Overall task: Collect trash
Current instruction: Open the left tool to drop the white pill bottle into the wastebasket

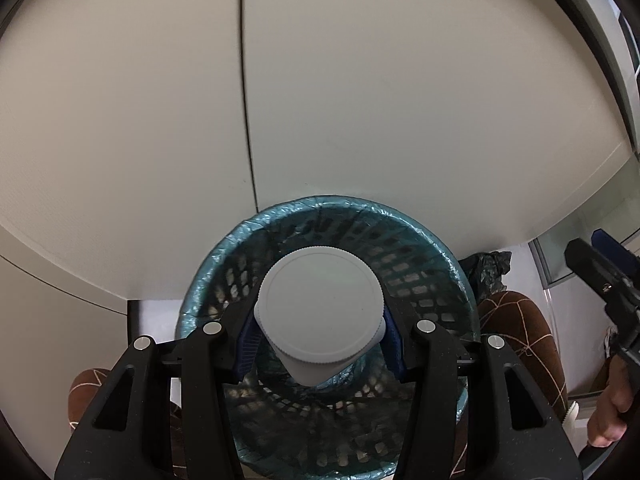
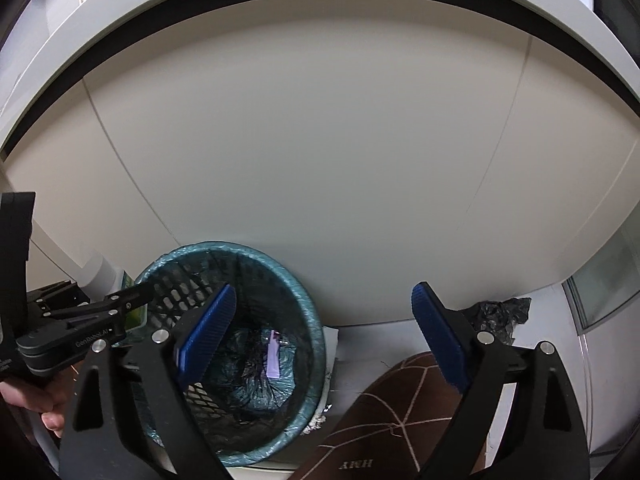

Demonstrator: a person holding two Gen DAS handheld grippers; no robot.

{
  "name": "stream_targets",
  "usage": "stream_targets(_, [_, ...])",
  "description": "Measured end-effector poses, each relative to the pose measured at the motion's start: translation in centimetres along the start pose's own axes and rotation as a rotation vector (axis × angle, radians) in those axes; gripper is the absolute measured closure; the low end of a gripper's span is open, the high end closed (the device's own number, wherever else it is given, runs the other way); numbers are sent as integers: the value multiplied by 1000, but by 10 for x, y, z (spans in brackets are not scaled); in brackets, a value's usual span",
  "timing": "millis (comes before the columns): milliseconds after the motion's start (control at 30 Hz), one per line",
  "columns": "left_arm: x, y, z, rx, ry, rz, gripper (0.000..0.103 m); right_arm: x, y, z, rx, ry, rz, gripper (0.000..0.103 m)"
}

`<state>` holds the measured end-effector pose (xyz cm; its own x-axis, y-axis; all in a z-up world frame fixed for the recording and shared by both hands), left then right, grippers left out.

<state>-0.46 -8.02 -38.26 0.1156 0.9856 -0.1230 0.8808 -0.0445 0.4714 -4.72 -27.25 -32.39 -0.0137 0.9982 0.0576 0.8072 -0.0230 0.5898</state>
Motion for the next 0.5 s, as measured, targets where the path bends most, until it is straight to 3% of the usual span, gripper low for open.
stream_targets(233, [-8, -1, 8, 7, 5, 7, 53, -4, 1, 1, 2, -9, 5, 17])
stream_targets(367, [-3, 1, 4, -9, 9, -9, 41, -2, 3, 0, 2, -3, -1, 17])
stream_targets(433, [0, 2, 0, -15, 8, -11, 40, 1, 4, 0, 0, 0, -6, 17])
stream_targets(500, [2, 3, -4, -28, 11, -11, 30, 3, 5, -1, -2, 3, -8, 17])
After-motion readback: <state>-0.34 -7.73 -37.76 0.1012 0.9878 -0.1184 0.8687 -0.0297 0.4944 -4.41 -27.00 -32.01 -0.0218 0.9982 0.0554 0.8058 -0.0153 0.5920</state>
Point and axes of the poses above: each gripper's, at about its wrist camera, not at the fingertips, and z roughly the way its jaws point, x to its left, y to its top, the point moved 5 cm from there along z, roughly the way its jaws point
